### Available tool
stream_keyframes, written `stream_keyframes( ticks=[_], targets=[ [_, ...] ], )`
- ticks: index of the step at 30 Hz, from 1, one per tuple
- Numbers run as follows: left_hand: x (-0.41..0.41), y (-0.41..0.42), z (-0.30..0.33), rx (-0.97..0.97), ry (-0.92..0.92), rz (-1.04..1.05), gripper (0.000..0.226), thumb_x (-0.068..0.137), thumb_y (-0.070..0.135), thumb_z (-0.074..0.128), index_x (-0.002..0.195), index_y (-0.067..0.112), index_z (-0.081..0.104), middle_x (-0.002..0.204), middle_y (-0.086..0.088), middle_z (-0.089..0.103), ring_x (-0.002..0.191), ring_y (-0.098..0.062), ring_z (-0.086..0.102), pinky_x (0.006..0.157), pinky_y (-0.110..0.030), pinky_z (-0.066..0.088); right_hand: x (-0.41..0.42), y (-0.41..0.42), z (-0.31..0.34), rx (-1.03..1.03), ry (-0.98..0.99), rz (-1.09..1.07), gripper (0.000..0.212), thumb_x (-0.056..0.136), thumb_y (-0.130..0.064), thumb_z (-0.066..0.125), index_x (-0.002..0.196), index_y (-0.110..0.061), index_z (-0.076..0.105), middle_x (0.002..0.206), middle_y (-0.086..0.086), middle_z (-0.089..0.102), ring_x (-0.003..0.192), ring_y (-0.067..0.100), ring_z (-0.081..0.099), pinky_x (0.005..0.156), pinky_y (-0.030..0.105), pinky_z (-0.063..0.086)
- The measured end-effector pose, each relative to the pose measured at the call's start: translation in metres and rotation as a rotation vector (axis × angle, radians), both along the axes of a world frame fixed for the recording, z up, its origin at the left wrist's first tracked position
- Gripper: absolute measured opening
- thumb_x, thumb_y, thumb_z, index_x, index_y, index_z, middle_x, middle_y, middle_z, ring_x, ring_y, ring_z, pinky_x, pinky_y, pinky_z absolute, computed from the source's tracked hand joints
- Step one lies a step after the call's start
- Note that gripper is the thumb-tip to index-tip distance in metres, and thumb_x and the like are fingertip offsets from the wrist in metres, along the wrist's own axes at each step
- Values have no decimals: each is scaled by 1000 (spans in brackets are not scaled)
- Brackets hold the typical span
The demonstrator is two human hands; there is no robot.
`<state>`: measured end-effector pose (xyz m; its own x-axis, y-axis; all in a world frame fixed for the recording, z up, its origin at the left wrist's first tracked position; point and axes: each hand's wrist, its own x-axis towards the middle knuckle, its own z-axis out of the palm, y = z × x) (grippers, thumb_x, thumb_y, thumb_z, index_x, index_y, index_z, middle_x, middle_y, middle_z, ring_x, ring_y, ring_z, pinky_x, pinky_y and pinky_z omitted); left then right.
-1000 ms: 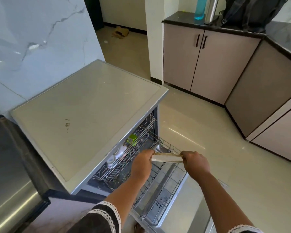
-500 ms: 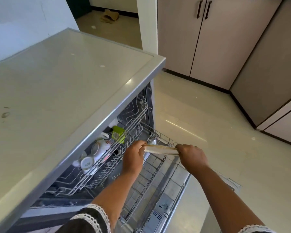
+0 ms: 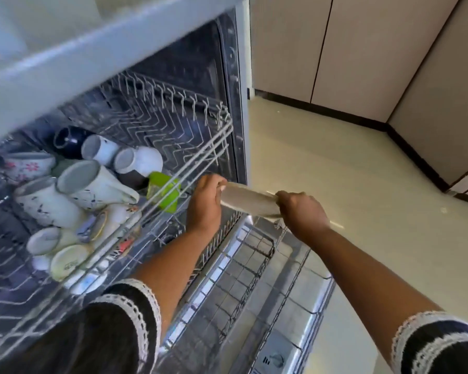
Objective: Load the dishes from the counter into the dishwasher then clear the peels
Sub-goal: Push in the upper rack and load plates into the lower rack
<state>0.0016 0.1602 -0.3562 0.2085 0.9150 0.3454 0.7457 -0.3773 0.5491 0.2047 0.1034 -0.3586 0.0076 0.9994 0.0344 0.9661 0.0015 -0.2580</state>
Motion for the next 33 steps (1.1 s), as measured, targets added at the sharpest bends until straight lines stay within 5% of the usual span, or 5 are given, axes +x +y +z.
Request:
stream_keyframes(
  ticks=[8,13,20,29,33],
  targets=[
    [3,38,-34,223,461,-13,39,79,-10,62,116,3,55,130,-17,51,119,-33,51,75,-38,57,7,30,-40,108,57,-50,15,98,-12,47,92,-8,59,68,10,51,61,28,50,57,30,32],
    [-8,54,-75,167,419,0,54,86,-9,50,136,9,40,133,-21,47,114,-41,51,80,-51,54,-4,50,-74,149,123,-39,17,98,-14,46,93,-9,62,71,11,57,64,28,53,59,31,40],
    [-25,72,-108,42,182,3,90,79,-24,46,153,19,19,150,-16,29,128,-38,44,96,-48,50,-20,73,-96,178,111,-23,14,96,-12,48,97,-8,62,77,15,60,66,30,54,58,31,36],
    [-32,90,-108,-189,177,-20,98,83,-18,50,155,27,1,160,-11,11,127,-34,47,70,-29,48,-33,93,-100,205,48,-2,13,95,-9,48,100,-9,59,76,15,57,68,33,56,56,34,39],
    [-41,96,-108,-232,144,6,98,85,-16,52,154,27,-3,160,-11,11,97,-27,57,56,-22,39,-46,111,-100,231,30,-20,14,94,-8,48,103,-11,58,79,14,59,67,31,49,58,33,35]
  ],
)
